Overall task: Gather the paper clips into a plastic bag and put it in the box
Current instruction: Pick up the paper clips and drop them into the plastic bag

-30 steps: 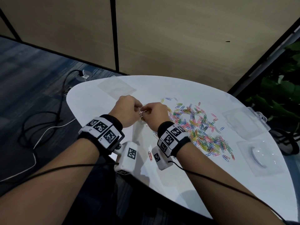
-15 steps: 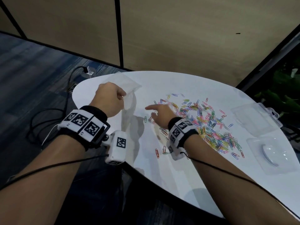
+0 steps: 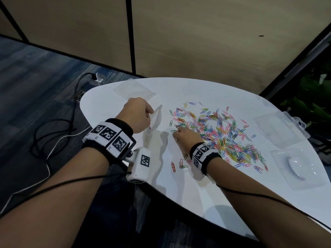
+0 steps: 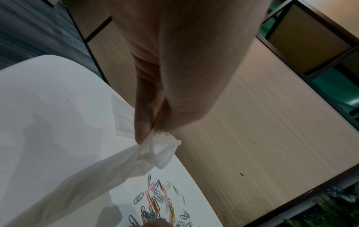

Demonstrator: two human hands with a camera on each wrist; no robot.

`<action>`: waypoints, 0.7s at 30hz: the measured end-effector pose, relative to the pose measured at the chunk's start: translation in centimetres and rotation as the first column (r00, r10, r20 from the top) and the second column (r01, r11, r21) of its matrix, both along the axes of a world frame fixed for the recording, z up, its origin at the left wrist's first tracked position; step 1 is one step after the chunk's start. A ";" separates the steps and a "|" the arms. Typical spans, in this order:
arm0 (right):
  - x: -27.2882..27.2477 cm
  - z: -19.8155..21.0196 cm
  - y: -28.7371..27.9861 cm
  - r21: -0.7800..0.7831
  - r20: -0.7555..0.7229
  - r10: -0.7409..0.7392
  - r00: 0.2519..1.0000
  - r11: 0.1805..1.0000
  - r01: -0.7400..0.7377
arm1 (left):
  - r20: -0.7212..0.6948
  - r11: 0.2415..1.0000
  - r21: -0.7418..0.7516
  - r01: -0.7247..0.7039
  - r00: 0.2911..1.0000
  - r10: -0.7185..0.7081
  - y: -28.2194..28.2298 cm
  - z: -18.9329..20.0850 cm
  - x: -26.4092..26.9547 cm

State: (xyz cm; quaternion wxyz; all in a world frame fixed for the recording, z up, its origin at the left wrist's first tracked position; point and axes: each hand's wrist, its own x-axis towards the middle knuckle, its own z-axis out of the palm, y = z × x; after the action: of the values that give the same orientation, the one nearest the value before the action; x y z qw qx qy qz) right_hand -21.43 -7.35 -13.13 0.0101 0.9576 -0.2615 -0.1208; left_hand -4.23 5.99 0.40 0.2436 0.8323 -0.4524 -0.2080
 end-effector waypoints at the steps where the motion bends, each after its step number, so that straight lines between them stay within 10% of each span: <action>1: 0.1 0.3 0.0 0.024 0.005 -0.036 0.999 0.999 0.036 | -0.003 1.000 0.004 0.006 1.000 -0.006 0.0 0.0 -0.1; 7: 0.2 1.1 -2.1 0.269 0.155 -0.425 0.892 0.887 0.375 | 0.005 0.999 0.020 0.035 0.999 -0.035 -0.4 -0.1 -0.3; 11: -2.0 2.6 -3.7 0.696 0.182 -0.833 0.523 0.485 0.530 | -0.001 0.999 0.018 0.034 0.999 -0.034 -0.6 0.1 -0.9; 16: -3.6 6.7 -3.8 0.999 -0.045 -0.989 0.138 -0.048 -0.021 | -0.020 0.999 0.025 0.037 0.999 -0.037 -1.0 0.4 -1.9; 21: -2.0 11.9 0.5 0.903 -0.102 -0.975 0.200 -0.175 -0.392 | -0.035 0.996 0.037 0.075 0.997 -0.074 -1.4 0.3 -3.0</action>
State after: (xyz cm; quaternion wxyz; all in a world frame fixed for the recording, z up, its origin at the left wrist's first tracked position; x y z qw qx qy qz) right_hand -23.46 -6.84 -1.21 -0.8156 0.3438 -0.3840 0.2629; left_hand -7.20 4.59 0.72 0.2271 0.8158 -0.4749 -0.2395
